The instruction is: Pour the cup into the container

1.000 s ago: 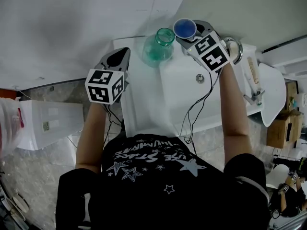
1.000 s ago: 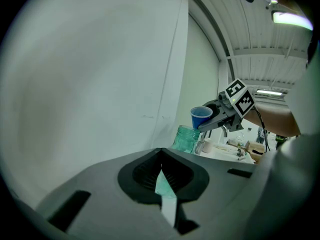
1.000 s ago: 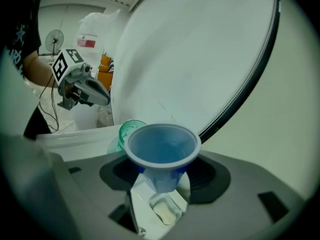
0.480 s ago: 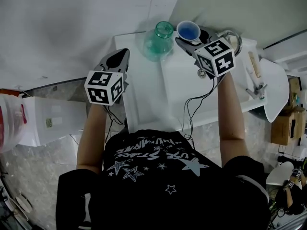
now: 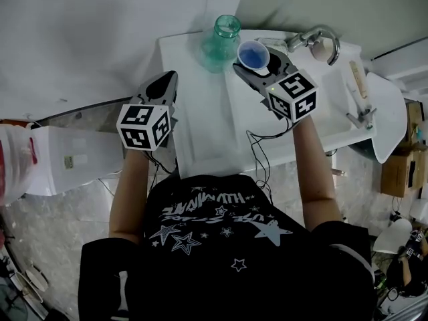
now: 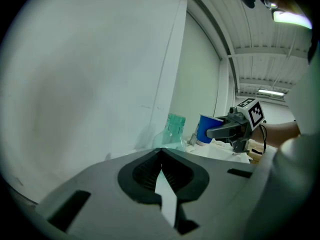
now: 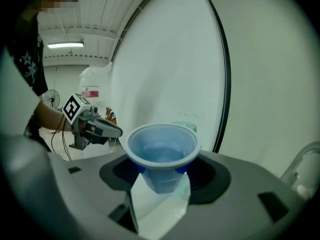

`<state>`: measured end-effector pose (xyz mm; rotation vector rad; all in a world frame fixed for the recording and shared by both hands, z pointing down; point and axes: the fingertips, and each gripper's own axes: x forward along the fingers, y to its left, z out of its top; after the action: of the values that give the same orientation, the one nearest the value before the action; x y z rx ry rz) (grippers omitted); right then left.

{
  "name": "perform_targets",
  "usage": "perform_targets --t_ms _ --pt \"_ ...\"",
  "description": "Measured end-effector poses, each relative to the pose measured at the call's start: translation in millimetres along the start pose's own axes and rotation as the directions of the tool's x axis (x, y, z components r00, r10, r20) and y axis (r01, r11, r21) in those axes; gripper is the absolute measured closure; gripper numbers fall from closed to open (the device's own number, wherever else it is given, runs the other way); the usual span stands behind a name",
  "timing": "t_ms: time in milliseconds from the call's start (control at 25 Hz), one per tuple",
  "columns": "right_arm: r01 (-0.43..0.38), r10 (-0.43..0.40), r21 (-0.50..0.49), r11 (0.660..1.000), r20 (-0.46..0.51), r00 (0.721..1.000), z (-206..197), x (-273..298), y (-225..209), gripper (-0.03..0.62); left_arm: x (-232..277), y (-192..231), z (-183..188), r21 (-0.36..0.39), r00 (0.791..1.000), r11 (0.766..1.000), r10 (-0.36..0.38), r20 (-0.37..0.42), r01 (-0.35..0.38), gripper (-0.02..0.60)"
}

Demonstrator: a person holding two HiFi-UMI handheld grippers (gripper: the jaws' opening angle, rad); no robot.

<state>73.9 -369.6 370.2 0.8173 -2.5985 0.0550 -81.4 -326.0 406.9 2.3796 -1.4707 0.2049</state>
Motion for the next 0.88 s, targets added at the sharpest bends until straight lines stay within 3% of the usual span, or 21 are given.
perform_targets --t_ms 200,880 --pt "-0.022 0.021 0.012 1.000 0.057 0.998 -24.8 9.2 26.5 0.321 -4.4 -3.5 -17.2 -0.006 1.000 1.000 0.014 -0.010 -0.014 0.571" --pt "-0.051 0.050 0.063 0.997 0.021 0.999 -114.5 55.4 63.8 0.319 -6.6 -5.9 -72.4 -0.038 0.994 0.997 0.061 -0.090 -0.065 0.571"
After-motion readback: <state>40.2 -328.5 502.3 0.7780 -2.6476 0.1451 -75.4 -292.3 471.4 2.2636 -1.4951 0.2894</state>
